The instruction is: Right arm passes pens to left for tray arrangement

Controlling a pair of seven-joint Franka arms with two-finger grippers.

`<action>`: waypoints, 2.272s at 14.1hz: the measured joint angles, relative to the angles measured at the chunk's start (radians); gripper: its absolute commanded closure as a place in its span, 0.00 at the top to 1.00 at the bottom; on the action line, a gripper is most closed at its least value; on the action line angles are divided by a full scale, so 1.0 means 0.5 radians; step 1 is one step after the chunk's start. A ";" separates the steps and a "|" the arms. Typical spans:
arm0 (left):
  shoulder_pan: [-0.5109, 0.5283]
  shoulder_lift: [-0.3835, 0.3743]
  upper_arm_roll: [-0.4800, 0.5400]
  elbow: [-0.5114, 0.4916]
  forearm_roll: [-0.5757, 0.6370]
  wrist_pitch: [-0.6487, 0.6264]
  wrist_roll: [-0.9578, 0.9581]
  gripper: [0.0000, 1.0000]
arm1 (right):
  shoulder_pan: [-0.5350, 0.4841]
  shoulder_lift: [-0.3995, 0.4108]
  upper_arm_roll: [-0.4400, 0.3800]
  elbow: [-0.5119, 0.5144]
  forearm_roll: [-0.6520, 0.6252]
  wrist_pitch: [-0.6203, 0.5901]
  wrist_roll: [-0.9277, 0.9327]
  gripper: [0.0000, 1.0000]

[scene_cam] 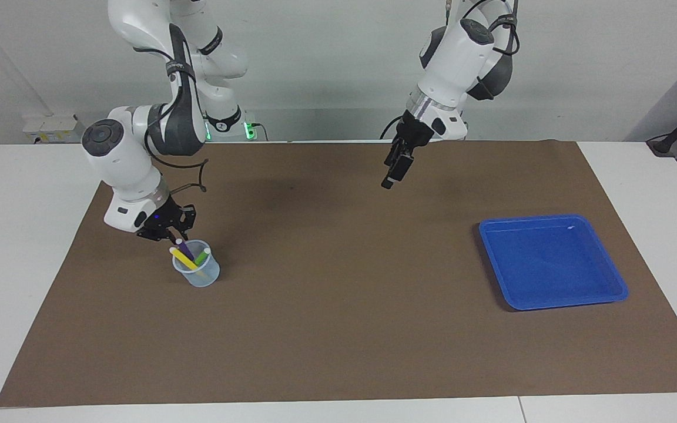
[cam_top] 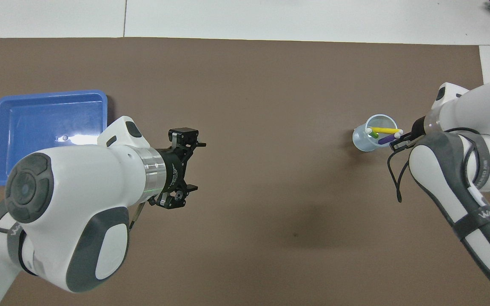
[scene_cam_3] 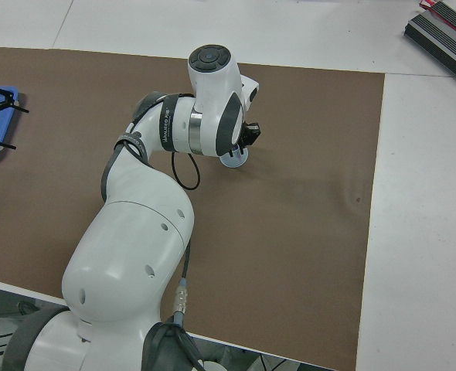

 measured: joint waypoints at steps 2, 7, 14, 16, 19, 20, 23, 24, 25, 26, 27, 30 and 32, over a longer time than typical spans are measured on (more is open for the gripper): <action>0.000 0.000 0.000 0.000 0.000 0.000 0.000 1.00 | 0.000 0.000 0.000 0.003 -0.011 0.000 0.000 0.30; 0.000 0.000 0.000 -0.007 0.000 0.000 0.000 1.00 | 0.013 0.000 0.004 0.021 -0.040 0.003 0.012 0.30; -0.004 0.000 -0.002 -0.013 0.000 0.000 0.000 1.00 | 0.014 0.013 0.010 0.039 -0.045 0.005 0.047 0.30; -0.005 0.000 -0.002 -0.013 0.000 0.000 0.000 1.00 | 0.018 0.027 0.011 0.060 -0.053 0.005 0.057 0.30; -0.005 0.000 -0.002 -0.013 0.000 0.000 0.000 1.00 | 0.023 0.049 0.011 0.079 -0.070 0.005 0.083 0.30; -0.005 0.000 -0.002 -0.013 0.000 0.000 0.000 1.00 | 0.027 0.058 0.012 0.086 -0.071 0.005 0.094 0.30; -0.005 0.000 -0.002 -0.013 0.000 0.000 0.000 1.00 | 0.055 0.075 0.012 0.099 -0.072 0.005 0.131 0.30; -0.005 0.000 -0.002 -0.013 0.000 0.000 0.000 1.00 | 0.059 0.075 0.012 0.100 -0.072 0.005 0.136 0.30; -0.005 0.000 -0.002 -0.013 0.000 0.000 0.000 1.00 | 0.060 0.075 0.012 0.101 -0.073 0.005 0.137 0.30; -0.006 0.000 -0.002 -0.013 0.000 0.000 0.000 1.00 | 0.060 0.075 0.011 0.102 -0.074 0.005 0.137 0.30; -0.006 0.000 -0.002 -0.013 0.000 0.000 0.000 1.00 | 0.060 0.075 0.011 0.102 -0.074 0.005 0.137 0.29; -0.006 0.000 -0.002 -0.013 0.000 0.000 0.000 1.00 | 0.060 0.075 0.011 0.102 -0.075 0.005 0.137 0.20; -0.006 0.000 -0.002 -0.013 0.000 0.000 0.000 1.00 | 0.060 0.078 0.011 0.102 -0.075 0.005 0.137 0.09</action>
